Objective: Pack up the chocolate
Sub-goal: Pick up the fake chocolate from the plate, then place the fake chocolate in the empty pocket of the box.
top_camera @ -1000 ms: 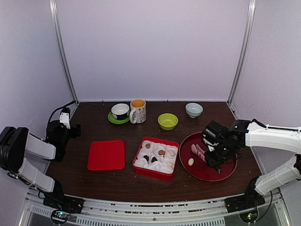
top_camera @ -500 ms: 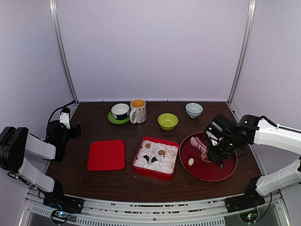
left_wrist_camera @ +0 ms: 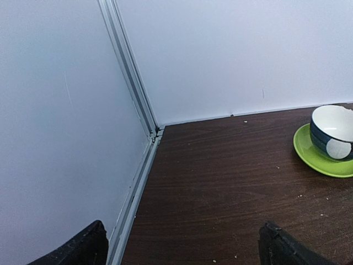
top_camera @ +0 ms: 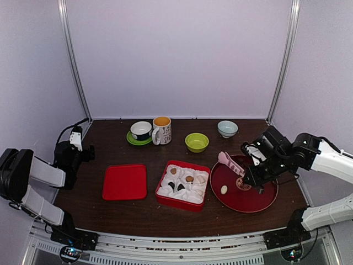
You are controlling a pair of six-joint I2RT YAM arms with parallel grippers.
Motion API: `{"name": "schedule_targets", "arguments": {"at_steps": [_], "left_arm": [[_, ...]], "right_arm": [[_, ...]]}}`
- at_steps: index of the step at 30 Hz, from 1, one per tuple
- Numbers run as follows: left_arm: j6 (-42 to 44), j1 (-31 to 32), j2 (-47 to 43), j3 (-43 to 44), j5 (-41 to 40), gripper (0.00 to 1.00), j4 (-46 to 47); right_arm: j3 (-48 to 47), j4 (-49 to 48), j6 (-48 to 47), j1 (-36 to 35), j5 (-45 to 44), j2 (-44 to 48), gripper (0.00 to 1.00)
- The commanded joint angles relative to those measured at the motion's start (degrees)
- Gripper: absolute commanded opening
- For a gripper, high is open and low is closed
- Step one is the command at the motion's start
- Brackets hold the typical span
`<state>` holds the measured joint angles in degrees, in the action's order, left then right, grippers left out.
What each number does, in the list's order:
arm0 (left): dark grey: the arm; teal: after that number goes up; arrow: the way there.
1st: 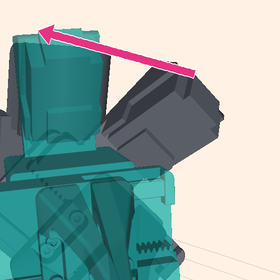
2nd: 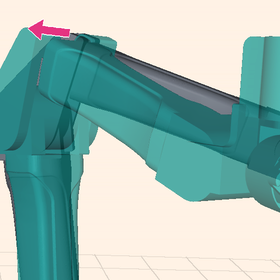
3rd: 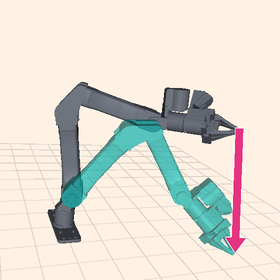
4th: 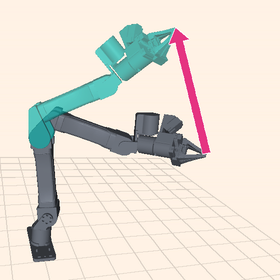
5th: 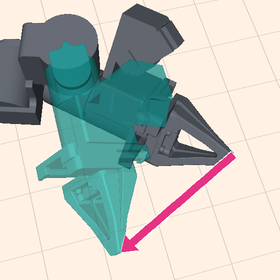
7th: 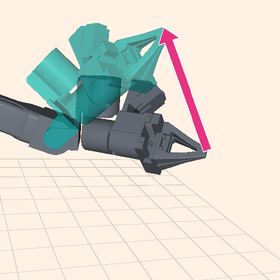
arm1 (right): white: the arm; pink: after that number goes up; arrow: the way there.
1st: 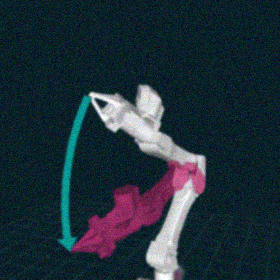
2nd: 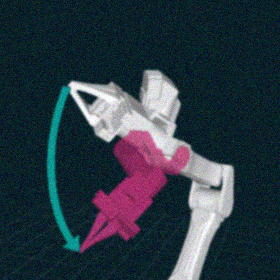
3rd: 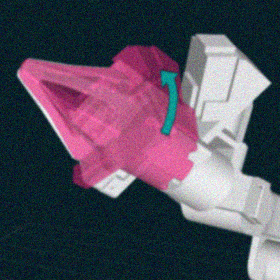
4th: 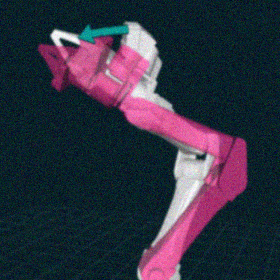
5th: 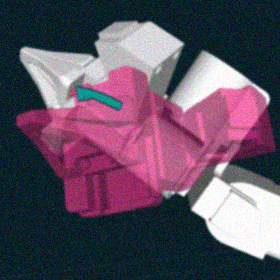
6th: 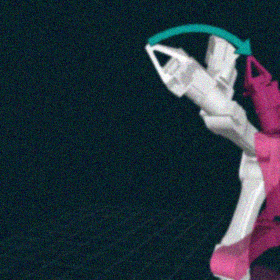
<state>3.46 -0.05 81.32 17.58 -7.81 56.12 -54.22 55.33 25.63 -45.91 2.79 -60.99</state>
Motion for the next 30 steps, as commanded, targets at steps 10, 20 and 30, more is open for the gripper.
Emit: {"name": "schedule_targets", "arguments": {"at_steps": [10,20,30], "left_arm": [[-0.28,-0.54,0.32,0.61,0.43,0.98,3.29],[-0.28,-0.53,0.3,0.66,0.43,0.98,3.23],[-0.21,-0.49,0.32,0.61,0.43,0.98,3.3]], "right_arm": [[-0.84,-7.65,-1.81,-1.68,10.2,5.12,0.17],[-1.05,-13.16,-2.56,-5.02,15.85,2.17,0.18],[-3.74,-19.71,-3.76,-10.91,15.85,-7.16,0.17]]}}
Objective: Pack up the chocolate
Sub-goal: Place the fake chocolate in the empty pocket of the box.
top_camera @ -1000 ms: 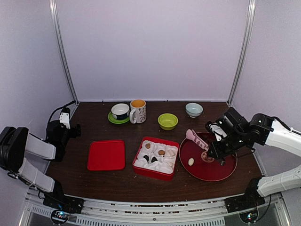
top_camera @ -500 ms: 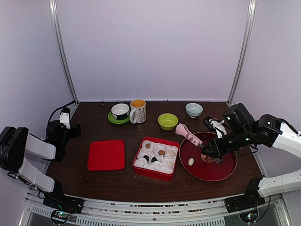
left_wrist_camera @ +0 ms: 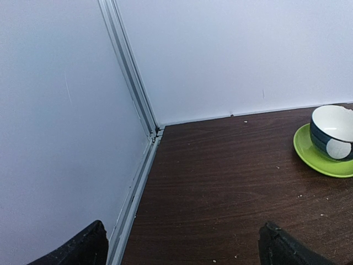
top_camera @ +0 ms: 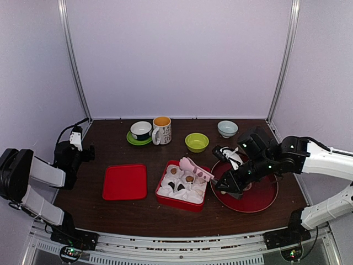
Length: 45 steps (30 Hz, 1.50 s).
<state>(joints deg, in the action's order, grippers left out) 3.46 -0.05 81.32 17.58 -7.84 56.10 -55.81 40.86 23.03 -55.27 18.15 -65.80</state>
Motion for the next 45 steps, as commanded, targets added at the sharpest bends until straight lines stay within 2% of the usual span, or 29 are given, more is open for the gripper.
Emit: {"name": "schedule_targets", "arguments": {"at_steps": [1,9,23,41,45], "left_arm": [[-0.26,-0.55,0.25,0.61,0.5,0.98,3.32],[-0.22,-0.49,0.33,0.65,0.45,0.98,3.28],[-0.21,-0.56,0.28,0.61,0.45,0.98,3.3],[-0.22,-0.56,0.33,0.61,0.46,0.98,3.26],[-0.21,-0.56,0.32,0.65,0.45,0.98,3.24]], "right_arm": [[-2.15,-5.75,-1.34,-1.91,0.56,-3.05,0.17],[-2.99,-6.06,-4.7,-3.27,1.14,-9.01,0.17],[-8.54,0.34,-11.86,-6.27,2.67,-19.53,0.17],[-9.09,0.09,-12.72,-6.44,1.29,-22.29,0.18],[-9.61,0.09,-12.73,-6.44,0.97,-22.22,0.21]]}}
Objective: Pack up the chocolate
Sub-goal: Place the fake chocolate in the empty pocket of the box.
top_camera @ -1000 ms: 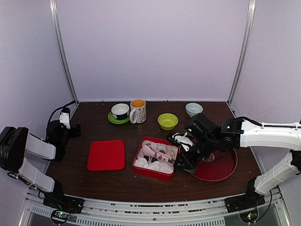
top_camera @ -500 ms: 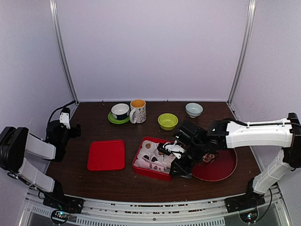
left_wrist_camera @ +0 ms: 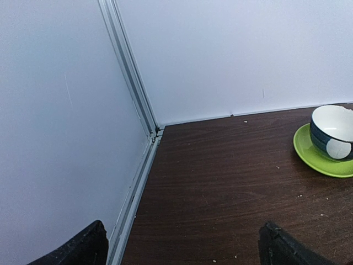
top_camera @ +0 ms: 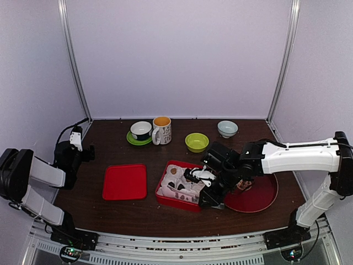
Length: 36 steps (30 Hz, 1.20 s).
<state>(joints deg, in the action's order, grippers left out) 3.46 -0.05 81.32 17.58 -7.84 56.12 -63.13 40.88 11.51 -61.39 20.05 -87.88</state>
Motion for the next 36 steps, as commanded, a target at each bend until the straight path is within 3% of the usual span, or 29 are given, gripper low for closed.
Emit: {"name": "schedule_targets", "arguments": {"at_steps": [1,6,19,36], "left_arm": [[-0.21,-0.51,0.33,0.67,0.45,0.98,3.29],[-0.21,-0.55,0.28,0.61,0.45,0.98,3.26],[-0.22,-0.52,0.33,0.66,0.46,0.98,3.29],[-0.22,-0.55,0.29,0.61,0.45,0.98,3.24]], "right_arm": [[-2.37,0.07,-1.22,-0.39,-1.03,-0.03,0.21],[-2.69,-0.19,-1.06,-0.4,-1.2,-0.06,0.27],[-3.13,-0.3,-0.62,-0.4,-3.34,1.12,0.27],[2.19,-3.95,4.42,1.06,-17.63,12.81,0.23]]}}
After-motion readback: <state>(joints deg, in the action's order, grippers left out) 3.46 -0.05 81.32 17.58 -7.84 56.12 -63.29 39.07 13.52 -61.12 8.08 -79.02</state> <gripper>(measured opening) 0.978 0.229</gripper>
